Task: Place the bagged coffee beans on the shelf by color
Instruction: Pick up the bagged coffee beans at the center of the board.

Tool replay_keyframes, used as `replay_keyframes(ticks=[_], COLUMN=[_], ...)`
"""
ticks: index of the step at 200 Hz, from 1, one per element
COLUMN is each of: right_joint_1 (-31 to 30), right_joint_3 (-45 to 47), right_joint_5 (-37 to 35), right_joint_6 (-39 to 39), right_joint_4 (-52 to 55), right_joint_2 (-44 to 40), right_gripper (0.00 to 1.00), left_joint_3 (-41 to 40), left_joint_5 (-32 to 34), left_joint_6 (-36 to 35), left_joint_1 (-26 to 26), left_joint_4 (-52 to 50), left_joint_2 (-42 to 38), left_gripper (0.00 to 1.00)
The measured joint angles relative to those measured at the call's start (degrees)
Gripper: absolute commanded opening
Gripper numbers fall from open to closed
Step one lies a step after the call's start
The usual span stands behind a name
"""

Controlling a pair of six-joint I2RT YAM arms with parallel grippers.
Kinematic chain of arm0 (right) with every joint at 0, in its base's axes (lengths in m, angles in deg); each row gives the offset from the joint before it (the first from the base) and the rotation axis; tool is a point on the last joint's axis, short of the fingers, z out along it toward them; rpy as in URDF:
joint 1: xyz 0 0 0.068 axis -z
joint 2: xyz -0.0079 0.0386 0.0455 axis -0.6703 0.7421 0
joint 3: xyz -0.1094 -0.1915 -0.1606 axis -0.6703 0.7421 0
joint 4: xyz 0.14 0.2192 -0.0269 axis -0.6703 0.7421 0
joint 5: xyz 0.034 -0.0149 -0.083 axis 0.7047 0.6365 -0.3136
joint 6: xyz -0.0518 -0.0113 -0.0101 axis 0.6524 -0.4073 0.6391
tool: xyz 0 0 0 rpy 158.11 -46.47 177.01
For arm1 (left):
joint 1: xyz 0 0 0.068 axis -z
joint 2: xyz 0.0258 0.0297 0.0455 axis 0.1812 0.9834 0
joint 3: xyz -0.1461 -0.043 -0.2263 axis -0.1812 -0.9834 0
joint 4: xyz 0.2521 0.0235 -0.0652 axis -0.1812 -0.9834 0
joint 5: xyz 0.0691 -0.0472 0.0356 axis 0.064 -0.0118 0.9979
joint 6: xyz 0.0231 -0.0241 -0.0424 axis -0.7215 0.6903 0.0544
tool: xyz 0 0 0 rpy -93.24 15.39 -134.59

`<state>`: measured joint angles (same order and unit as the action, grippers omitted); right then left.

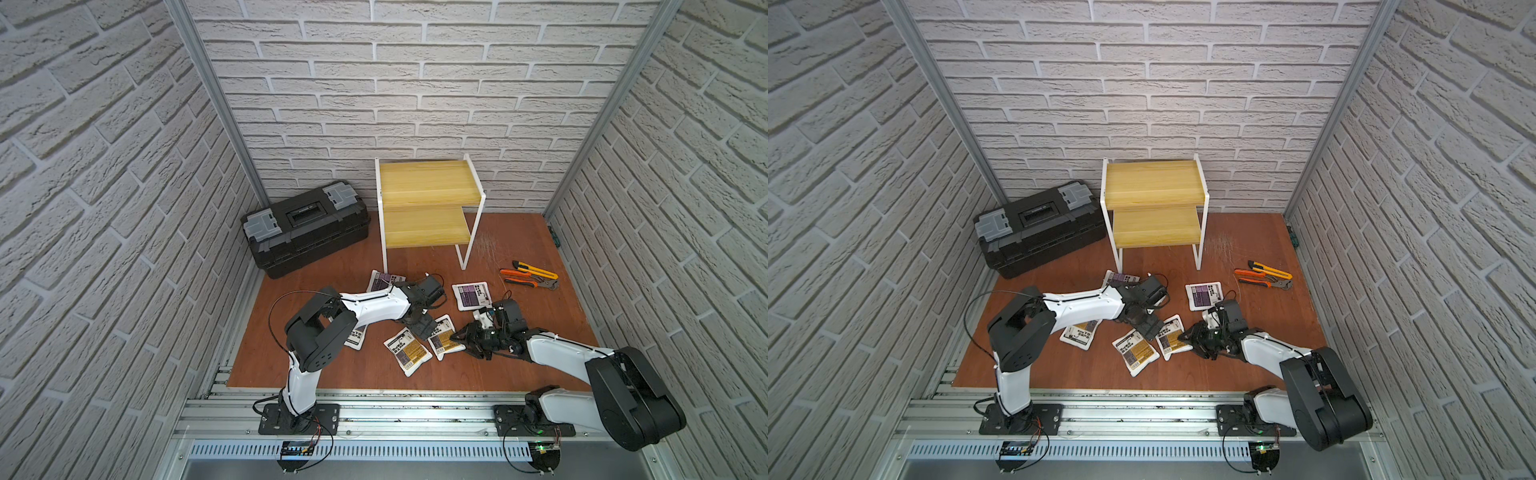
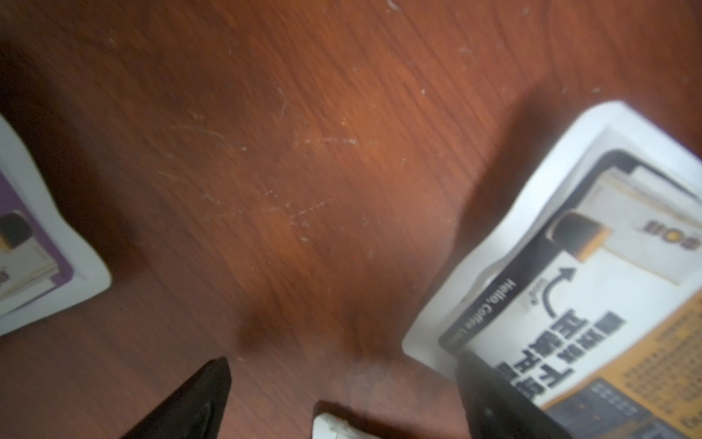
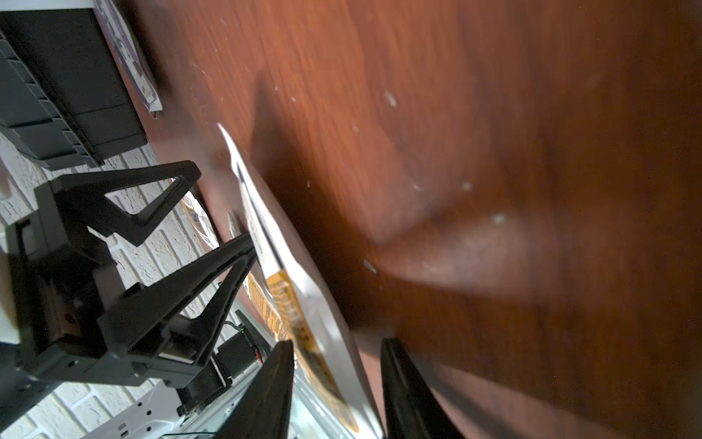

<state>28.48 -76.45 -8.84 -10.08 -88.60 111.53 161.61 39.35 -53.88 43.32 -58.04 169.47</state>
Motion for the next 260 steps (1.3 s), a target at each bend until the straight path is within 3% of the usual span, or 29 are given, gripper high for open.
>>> replay_keyframes(ticks=[52, 66, 118, 193, 260], right_joint_1=[0.0, 0.1, 0.5, 0.8, 0.9], right_joint_3=[0.7, 0.8, 0.8, -2.2, -15.3], right_joint_5=[-0.5, -0.5, -0.4, 0.1, 2.2], right_joint_6=[0.5, 0.5, 1.0, -1.0, -3.5], right_joint_4=[3.2, 4.3, 10.5, 21.1, 26.6], right_joint_2=[-2.3, -3.6, -10.7, -23.3, -26.8], right_gripper=[0.23, 0.15, 0.07, 0.06, 0.06], left_joint_3=[-0.1, -0.1, 0.0, 2.4, 4.9], left_joint_5=[-0.5, -0.7, -1.0, 1.8, 5.8], left_joint_6=[0.2, 0.5, 3.3, 6.7, 9.5], left_joint_1=[0.0, 0.0, 0.0, -0.2, -3.3], left_joint_4=[0.0, -0.1, -1.3, -5.1, -7.5], left_joint_2=[-0.3, -0.8, -8.4, -21.2, -32.9], left_gripper=[0.99, 0.98, 0.99, 0.99, 0.98])
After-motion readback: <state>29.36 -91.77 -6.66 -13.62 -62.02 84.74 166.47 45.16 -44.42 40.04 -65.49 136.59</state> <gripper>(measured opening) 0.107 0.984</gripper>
